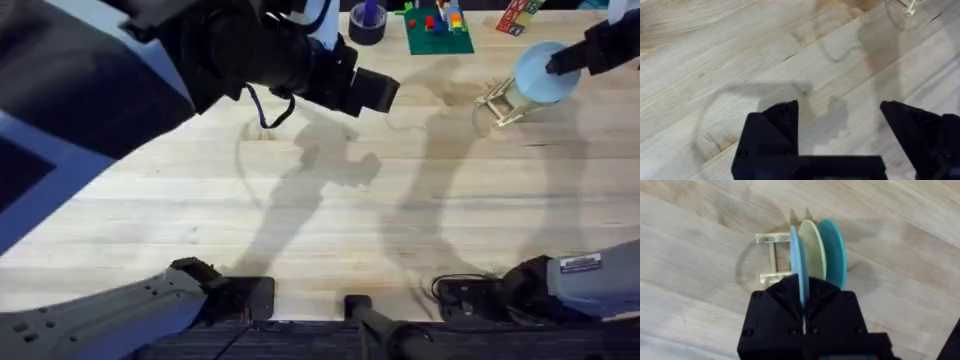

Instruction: Pick up the plates from the table one by one and place each into a slot on the dish rack.

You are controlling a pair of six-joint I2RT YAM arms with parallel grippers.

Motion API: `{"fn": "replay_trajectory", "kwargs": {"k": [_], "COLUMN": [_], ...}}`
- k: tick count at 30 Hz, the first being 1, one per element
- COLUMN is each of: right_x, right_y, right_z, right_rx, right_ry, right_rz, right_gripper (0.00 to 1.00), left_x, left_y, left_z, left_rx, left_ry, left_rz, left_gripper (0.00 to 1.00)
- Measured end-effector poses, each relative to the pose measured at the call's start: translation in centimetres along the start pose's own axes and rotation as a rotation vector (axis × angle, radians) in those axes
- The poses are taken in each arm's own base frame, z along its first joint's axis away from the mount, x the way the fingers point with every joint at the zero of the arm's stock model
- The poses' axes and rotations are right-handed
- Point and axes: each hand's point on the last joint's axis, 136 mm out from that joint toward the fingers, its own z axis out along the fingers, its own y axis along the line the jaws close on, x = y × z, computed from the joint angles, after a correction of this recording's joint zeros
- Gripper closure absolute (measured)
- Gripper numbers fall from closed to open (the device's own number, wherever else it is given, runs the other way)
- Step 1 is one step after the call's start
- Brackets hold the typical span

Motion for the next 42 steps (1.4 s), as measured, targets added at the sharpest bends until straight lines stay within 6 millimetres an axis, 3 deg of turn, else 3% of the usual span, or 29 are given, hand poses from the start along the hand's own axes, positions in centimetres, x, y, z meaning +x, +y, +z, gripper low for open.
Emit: {"fn": "replay_trajectory", "kwargs": {"k": [16, 31, 35, 42], "right_x": [0.2, 0.2, 0.2, 0.2], "right_y": [0.8, 0.8, 0.8, 0.8], "right_z": [2.0, 2.0, 2.0, 2.0], "right_rx": [-0.044, -0.044, -0.044, -0.043], "right_ry": [0.033, 0.033, 0.033, 0.033], "right_rz": [-0.005, -0.004, -0.004, -0.004], "right_gripper": [0.973, 0.973, 0.867, 0.838], "left_x": [0.0, 0.0, 0.0, 0.0], "left_y": [0.0, 0.0, 0.1, 0.1], "left_z": [0.0, 0.0, 0.0, 0.0], "left_rx": [0.000, -0.002, -0.003, -0.003], "left_ry": [0.000, 0.000, 0.000, 0.000], "left_rz": [0.000, 0.000, 0.000, 0.000], "left_gripper": [0.006, 0.006, 0.006, 0.006]}}
